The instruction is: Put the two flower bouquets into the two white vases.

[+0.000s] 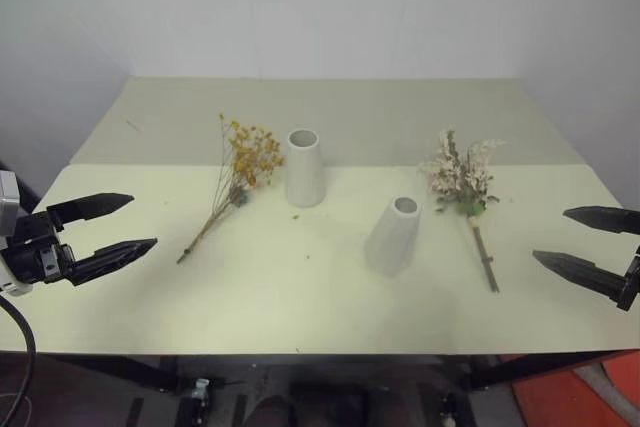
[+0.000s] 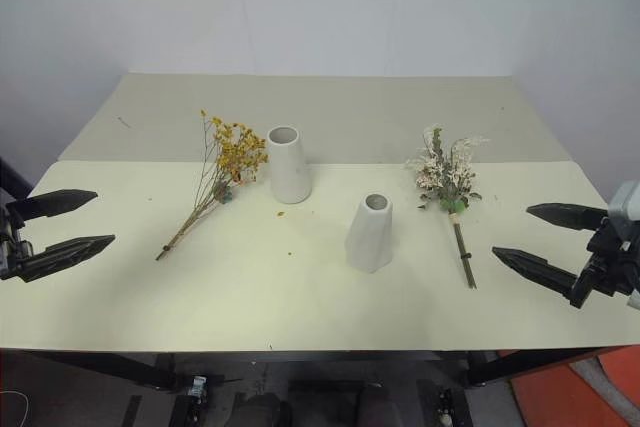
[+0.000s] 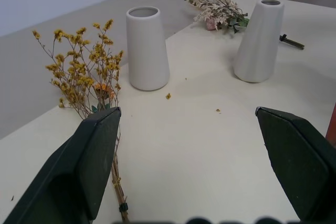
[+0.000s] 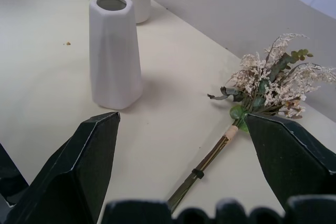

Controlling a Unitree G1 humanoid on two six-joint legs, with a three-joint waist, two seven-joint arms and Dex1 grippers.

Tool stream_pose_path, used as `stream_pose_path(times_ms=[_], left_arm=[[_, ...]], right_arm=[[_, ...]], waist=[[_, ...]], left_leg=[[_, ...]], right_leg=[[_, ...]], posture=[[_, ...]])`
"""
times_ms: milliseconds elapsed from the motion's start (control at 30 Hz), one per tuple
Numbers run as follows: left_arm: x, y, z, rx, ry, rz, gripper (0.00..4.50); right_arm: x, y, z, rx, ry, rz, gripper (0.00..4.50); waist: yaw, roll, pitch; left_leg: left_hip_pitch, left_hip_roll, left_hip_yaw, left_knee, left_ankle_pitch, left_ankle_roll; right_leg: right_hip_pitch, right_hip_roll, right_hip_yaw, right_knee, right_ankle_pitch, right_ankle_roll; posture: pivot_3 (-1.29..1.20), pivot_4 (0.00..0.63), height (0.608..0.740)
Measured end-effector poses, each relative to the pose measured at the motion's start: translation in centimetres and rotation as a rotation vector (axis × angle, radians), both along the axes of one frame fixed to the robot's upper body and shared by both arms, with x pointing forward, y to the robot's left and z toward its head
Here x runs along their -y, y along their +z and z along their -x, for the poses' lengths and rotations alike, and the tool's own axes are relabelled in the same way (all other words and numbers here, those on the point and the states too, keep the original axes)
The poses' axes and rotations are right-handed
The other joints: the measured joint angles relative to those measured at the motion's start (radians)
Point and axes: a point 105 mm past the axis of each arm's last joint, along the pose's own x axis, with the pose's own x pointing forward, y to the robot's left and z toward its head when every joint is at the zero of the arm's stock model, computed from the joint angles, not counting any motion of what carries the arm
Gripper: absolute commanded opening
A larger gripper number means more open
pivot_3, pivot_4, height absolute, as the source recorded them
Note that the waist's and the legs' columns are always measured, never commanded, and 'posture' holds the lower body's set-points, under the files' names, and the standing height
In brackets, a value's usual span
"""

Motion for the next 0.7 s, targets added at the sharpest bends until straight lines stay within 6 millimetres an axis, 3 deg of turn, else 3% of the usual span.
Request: stream_pose_path(times_ms=[500,700], left_arm=[[-0.3,-0.1,0.0,-0.014,0.031,0.003,4.47],[-0.8,0.2,-2.4,0.032,0.178,-0.050,4.47]], right_arm=[[-0.2,0.0,-0.1,0.002,0.010,-0.001,4.50],[-1.4,-0.2,-0.3,-0.003,0.061,0.000,4.50]], waist=[[0.000,0.000,0.000],[0.001,0.000,0.000]], left_leg=[[0.000,0.000,0.000,0.000,0.000,0.000],[0.000,0.000,-0.001,0.000,0.000,0.000]], right_leg=[[0.000,0.000,0.000,0.000,0.000,0.000],[0.001,0.000,0.000,0.000,0.000,0.000]], posture=[[0.00,0.150,0.740],[0.00,0.150,0.740]])
